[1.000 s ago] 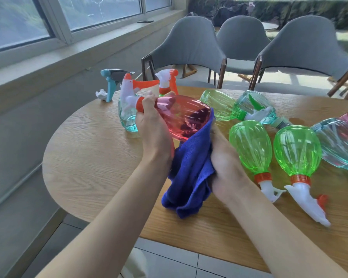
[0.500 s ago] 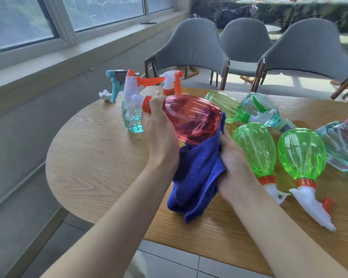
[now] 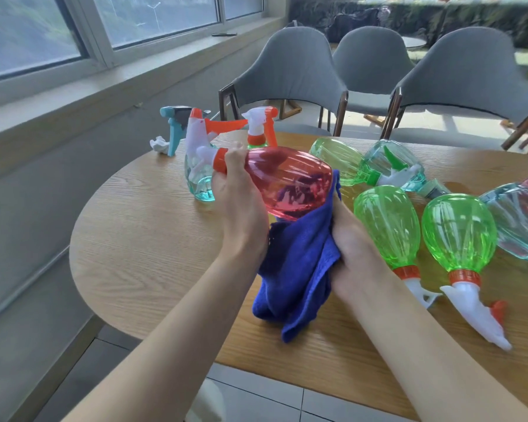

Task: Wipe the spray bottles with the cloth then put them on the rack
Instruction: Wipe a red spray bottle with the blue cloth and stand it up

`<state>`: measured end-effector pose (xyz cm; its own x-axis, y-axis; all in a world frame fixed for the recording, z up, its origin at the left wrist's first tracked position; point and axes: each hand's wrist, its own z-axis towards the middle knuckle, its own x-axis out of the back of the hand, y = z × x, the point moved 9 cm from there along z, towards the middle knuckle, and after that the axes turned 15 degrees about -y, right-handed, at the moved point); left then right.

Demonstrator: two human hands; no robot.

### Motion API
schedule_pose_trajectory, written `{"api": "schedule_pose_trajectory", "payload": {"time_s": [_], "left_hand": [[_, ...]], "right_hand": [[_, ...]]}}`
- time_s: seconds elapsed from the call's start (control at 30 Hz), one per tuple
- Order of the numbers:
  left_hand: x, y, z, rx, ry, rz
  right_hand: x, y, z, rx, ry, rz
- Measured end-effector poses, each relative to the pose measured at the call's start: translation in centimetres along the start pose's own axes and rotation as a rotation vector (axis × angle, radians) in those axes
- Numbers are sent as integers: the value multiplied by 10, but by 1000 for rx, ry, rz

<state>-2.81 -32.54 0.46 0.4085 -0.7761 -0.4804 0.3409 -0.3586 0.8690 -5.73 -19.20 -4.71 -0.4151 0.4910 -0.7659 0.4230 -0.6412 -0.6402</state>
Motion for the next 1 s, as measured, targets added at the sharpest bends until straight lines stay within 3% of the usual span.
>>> {"api": "schedule_pose_trajectory", "payload": {"time_s": [0.17, 0.43, 0.6, 0.73, 1.0], "left_hand": [[-6, 11, -4, -70, -9, 45], [4, 9, 1, -44, 41, 37], [-3, 6, -3, 34, -20, 226], [-24, 11, -2, 5, -255, 331], [-48, 10, -3, -12, -508, 443]], "right_hand": [[6, -2, -6, 40, 9, -26], [-4, 9, -7, -62, -23, -107], [-7, -10, -3, -26, 0, -118], [-6, -42, -9, 82, 62, -518], [-46, -62, -21, 245, -75, -1191]]}}
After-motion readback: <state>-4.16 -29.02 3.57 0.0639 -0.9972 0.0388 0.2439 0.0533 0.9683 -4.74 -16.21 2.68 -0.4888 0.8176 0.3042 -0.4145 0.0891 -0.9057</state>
